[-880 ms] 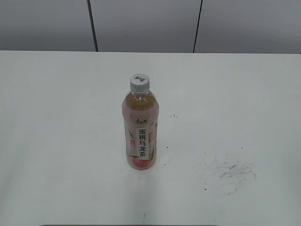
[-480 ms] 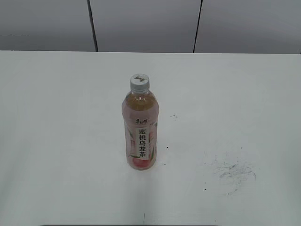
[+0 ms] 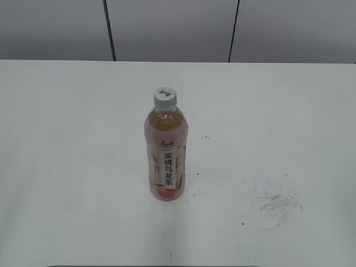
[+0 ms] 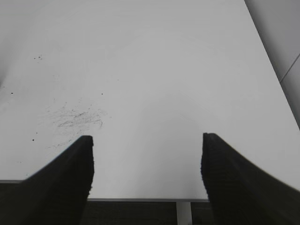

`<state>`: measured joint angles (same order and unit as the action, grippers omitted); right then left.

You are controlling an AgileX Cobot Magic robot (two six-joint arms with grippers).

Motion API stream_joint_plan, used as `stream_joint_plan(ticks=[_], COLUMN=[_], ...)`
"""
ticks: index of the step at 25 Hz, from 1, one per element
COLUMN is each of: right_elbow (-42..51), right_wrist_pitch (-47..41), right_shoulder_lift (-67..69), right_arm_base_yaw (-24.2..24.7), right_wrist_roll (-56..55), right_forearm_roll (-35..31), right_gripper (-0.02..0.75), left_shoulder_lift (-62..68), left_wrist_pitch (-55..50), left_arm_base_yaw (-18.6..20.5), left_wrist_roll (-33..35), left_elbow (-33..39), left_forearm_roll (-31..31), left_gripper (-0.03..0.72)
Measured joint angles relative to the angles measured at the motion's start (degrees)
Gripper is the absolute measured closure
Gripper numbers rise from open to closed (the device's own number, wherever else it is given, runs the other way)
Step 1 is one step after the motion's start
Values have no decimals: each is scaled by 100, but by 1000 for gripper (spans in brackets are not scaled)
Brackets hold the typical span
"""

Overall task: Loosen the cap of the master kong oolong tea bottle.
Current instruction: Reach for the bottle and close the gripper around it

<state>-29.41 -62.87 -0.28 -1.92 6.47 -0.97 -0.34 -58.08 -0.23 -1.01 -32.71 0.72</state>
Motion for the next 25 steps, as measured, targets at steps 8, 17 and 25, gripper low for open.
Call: stream_joint_plan(ticks=[8, 17, 25], right_elbow=[0, 0, 0], right_wrist_pitch=[0, 0, 0], right_shoulder_lift=[0, 0, 0], right_arm_base_yaw=[0, 0, 0], right_wrist_roll=[0, 0, 0], right_forearm_roll=[0, 0, 0], right_gripper=[202, 202, 202], left_shoulder_lift=[140, 783, 1693], left_wrist_pitch=[12, 537, 2966], left_arm_base_yaw=[0, -144, -313], left_wrist_roll=[0, 0, 0], left_elbow=[0, -23, -23], left_forearm_roll=[7, 219, 518], left_gripper=[125, 200, 227])
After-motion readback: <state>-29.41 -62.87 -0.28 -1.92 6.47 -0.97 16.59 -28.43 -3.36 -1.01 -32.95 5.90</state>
